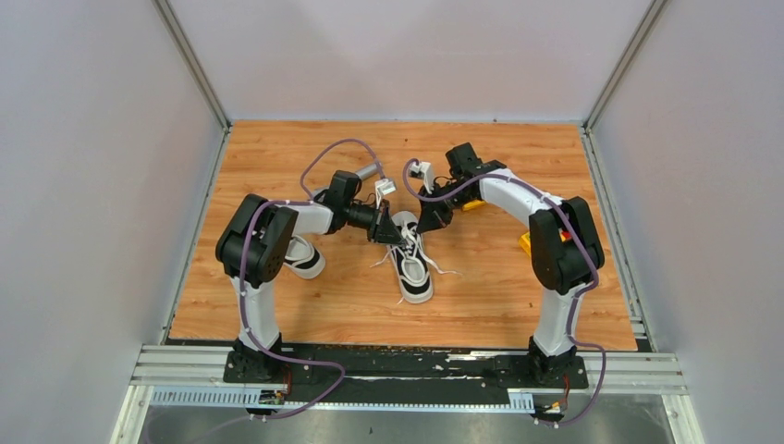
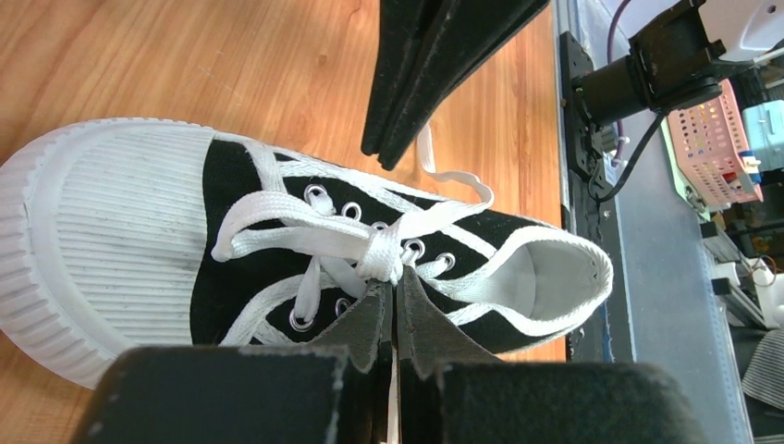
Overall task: Tie the shoes
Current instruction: Wrap the shoelace around the shoelace.
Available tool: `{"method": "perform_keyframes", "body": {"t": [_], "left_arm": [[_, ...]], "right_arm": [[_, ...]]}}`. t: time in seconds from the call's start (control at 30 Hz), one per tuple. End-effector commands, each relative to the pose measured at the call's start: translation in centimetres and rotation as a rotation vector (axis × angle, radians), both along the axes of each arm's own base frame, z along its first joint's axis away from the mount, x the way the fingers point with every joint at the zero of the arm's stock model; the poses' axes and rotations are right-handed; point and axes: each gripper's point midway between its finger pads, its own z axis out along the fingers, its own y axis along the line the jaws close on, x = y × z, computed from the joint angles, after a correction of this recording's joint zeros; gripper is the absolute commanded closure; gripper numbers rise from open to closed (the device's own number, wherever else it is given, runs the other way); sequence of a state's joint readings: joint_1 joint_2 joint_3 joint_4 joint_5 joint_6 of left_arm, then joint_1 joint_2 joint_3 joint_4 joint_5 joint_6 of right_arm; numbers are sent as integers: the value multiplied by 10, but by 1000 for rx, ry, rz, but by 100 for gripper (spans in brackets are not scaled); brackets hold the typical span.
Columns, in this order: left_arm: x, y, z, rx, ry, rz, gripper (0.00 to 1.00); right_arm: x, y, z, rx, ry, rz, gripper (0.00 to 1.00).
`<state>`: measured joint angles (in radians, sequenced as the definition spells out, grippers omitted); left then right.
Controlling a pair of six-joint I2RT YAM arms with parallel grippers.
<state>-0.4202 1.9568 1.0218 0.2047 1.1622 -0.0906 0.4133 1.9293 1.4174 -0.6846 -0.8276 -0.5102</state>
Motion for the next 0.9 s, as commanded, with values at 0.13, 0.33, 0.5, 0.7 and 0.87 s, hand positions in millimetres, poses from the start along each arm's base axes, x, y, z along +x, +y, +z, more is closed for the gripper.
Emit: {"method": "perform_keyframes", "body": {"t": [0.13, 0.33, 0.5, 0.7, 0.87], "left_arm": [[9, 0, 11, 66, -147, -11, 100], [1, 3, 9, 51, -275, -164, 100], [-6, 6, 13, 30, -334, -261, 100], [-11, 6, 19, -11, -379, -323, 100], [-9, 8, 16, 10, -383, -340, 100]], "right_arm": [[-6, 10, 18, 81, -11, 22, 90], [-12, 18, 21, 176, 1, 117, 68], [-10, 10, 21, 195, 3, 183, 62], [-3, 12, 18, 213, 19, 194, 60], [-12, 19, 15, 242, 32, 230, 59]]}}
